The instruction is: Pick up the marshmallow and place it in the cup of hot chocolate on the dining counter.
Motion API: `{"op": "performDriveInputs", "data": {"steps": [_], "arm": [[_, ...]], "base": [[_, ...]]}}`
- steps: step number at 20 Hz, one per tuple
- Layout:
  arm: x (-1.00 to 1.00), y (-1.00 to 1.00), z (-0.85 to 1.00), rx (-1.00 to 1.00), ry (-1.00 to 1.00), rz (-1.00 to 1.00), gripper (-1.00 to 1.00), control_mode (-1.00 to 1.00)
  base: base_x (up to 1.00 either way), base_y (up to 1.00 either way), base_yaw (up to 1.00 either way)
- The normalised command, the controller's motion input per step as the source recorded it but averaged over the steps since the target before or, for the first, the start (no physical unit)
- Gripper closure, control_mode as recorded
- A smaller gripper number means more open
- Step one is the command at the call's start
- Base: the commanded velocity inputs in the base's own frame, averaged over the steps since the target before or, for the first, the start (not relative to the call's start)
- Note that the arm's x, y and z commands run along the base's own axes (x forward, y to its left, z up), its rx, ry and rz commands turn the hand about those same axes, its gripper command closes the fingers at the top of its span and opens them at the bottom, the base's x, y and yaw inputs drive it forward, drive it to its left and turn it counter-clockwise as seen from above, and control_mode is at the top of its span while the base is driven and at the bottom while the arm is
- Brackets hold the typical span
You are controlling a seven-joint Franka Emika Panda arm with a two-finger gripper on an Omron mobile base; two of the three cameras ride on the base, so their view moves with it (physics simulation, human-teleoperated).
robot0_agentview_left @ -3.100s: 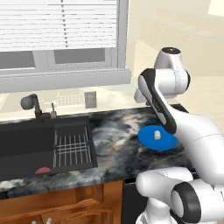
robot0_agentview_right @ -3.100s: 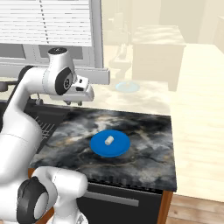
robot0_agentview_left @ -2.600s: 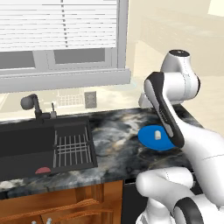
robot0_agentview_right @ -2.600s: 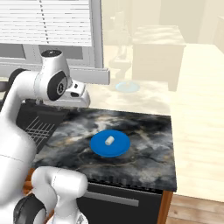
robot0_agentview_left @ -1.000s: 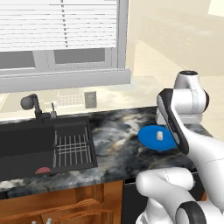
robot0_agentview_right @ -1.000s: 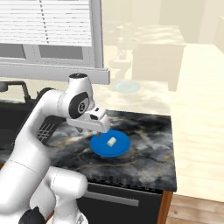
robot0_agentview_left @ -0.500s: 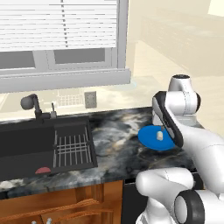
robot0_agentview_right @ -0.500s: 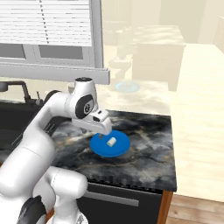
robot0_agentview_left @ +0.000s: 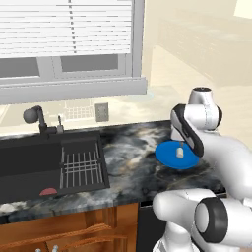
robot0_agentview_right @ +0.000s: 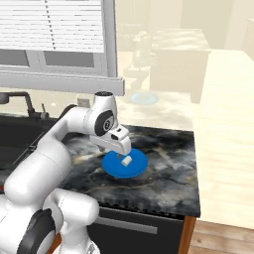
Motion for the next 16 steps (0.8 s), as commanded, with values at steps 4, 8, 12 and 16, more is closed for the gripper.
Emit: {"op": "performDriveInputs", "data": {"steps": [4,8,12,16], "arm": [[0.16,-0.12,-0.17,0.03,0.00,-0.07,-1.00,-1.00],[0.16,0.00,-0.16,0.00,0.00,-0.06,-1.00,-1.00],[0.11,0.00,-0.19,0.00,0.00,-0.05,-1.00,-1.00],[0.09,0.00,-0.19,0.00,0.00,-0.02,-1.00,-1.00]], "base": [[0.00,0.00,0.00],[0.00,0.00,0.00],[0.00,0.00,0.00],[0.00,0.00,0.00]]}}
